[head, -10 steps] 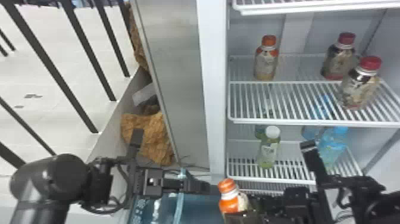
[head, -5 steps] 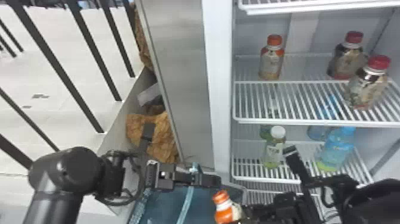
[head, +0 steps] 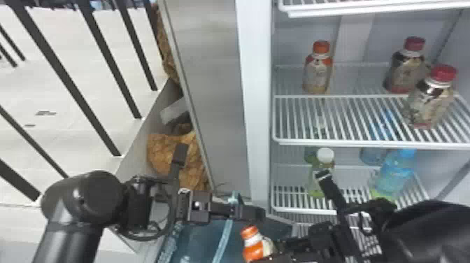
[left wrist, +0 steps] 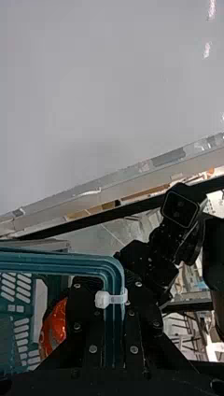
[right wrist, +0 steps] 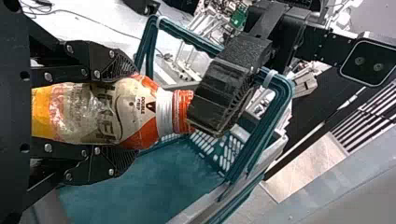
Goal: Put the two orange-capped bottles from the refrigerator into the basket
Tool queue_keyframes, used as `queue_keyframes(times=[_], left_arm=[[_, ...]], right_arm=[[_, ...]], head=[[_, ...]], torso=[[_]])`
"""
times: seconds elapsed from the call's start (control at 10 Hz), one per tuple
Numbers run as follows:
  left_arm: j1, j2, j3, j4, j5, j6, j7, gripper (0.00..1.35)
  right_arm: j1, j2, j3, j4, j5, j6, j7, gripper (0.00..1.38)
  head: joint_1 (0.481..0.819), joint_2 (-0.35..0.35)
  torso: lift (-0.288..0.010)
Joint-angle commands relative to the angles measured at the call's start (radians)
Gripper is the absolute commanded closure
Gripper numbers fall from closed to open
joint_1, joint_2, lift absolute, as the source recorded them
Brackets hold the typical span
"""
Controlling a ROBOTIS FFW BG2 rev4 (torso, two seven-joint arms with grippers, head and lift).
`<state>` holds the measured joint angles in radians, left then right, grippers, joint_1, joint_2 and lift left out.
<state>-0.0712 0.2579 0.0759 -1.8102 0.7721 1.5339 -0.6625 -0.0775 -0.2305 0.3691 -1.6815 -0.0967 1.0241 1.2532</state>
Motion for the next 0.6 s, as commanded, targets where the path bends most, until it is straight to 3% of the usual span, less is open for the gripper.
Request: queue_keyframes(times=[0.0, 0.1, 0.2, 0.4, 0.5], left_arm=[[0.000, -0.002, -0.002, 0.003, 0.002, 0.000, 0.000, 1.21], [0.000, -0.002, -0.002, 0.003, 0.000, 0.000, 0.000, 1.21], [0.000, -0.002, 0.000, 0.003, 0.002, 0.000, 0.000, 1.21], [0.002, 0.000, 0.004, 0.003, 0.004, 0.000, 0.000, 1.21], [0.005, 0.000, 0.006, 0.005, 0.002, 0.000, 0.000, 1.21]], right_arm=[[-0.026, 0.003, 0.018, 0.033, -0.003, -0.006, 0.000, 0.80], [-0.048, 0.007, 0.030, 0.060, -0.007, -0.018, 0.000, 0.80], [-0.050, 0.010, 0.030, 0.063, -0.011, -0.020, 0.000, 0.66], [-0.040, 0.010, 0.020, 0.055, -0.017, -0.028, 0.005, 0.16], [-0.038, 0.010, 0.018, 0.043, -0.015, -0.035, 0.009, 0.07]], head=[[0.695, 0.150], [0.695, 0.152], [0.695, 0.153], [0.695, 0.159], [0.695, 0.160]], torso=[[-0.040], [-0.040], [-0.040], [-0.040], [-0.040]])
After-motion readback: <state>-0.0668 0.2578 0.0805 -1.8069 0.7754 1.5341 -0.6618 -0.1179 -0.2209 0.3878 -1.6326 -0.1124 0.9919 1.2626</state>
